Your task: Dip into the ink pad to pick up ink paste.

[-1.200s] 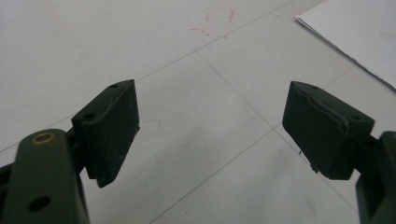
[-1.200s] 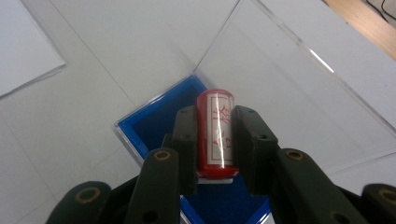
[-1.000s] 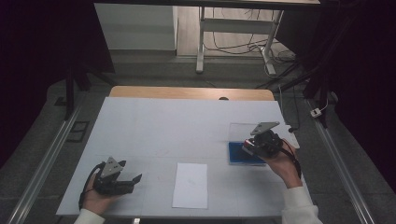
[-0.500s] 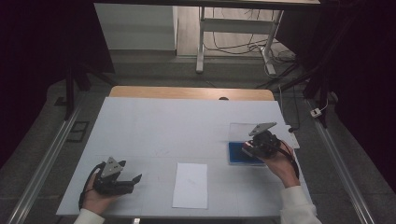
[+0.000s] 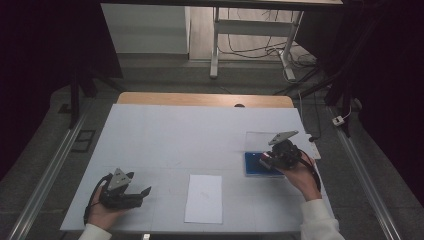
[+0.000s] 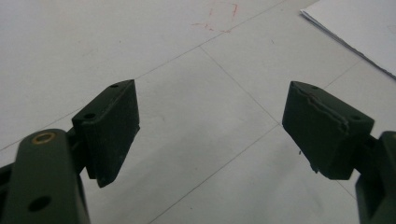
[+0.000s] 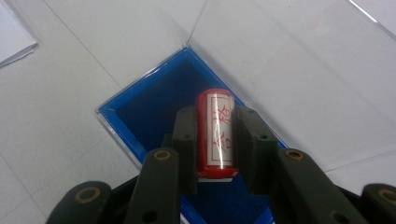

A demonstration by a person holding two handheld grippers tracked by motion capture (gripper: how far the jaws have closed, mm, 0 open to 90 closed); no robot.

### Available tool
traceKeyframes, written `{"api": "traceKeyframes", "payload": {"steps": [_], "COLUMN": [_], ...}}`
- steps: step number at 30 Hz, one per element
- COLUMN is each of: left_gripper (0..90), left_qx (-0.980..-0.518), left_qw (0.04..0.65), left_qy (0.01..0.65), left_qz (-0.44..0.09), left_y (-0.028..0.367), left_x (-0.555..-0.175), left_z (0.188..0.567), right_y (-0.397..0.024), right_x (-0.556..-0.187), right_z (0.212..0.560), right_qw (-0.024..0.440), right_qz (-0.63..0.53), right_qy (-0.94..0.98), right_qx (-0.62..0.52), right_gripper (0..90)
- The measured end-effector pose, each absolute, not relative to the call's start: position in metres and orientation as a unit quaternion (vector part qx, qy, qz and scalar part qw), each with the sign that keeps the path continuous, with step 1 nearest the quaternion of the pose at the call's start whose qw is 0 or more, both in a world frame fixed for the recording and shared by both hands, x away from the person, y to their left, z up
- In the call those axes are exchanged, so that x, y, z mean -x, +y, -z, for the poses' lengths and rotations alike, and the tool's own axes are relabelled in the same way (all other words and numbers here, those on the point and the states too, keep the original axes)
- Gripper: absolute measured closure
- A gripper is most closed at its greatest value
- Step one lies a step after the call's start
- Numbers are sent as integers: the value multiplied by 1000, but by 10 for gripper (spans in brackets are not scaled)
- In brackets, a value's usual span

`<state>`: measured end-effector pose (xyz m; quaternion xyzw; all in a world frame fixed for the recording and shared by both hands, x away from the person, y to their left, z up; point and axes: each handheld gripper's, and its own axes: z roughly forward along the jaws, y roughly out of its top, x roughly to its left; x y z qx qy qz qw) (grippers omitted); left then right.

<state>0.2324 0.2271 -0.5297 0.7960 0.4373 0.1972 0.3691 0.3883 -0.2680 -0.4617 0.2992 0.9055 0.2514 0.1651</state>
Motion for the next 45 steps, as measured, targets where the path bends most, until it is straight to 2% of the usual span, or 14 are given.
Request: {"api": "traceKeyframes", "payload": {"steps": [15,45], "left_gripper": [192,191], "left_qx": [-798,-802], "left_qw": [366,361], "left_qy": [436,434], "left_qz": [-196,-195], "left_y": [226,223], "left_x": [-232,-233], "left_z": [530,531], "right_y": [-262,-262], "right_x": [-387,-391], "right_z": [461,466], "right_qw": [173,159], "right_qz": [-227,-218], "right_qy": [909,907], "right_qx": [-303,-323], "right_gripper": [702,705]}}
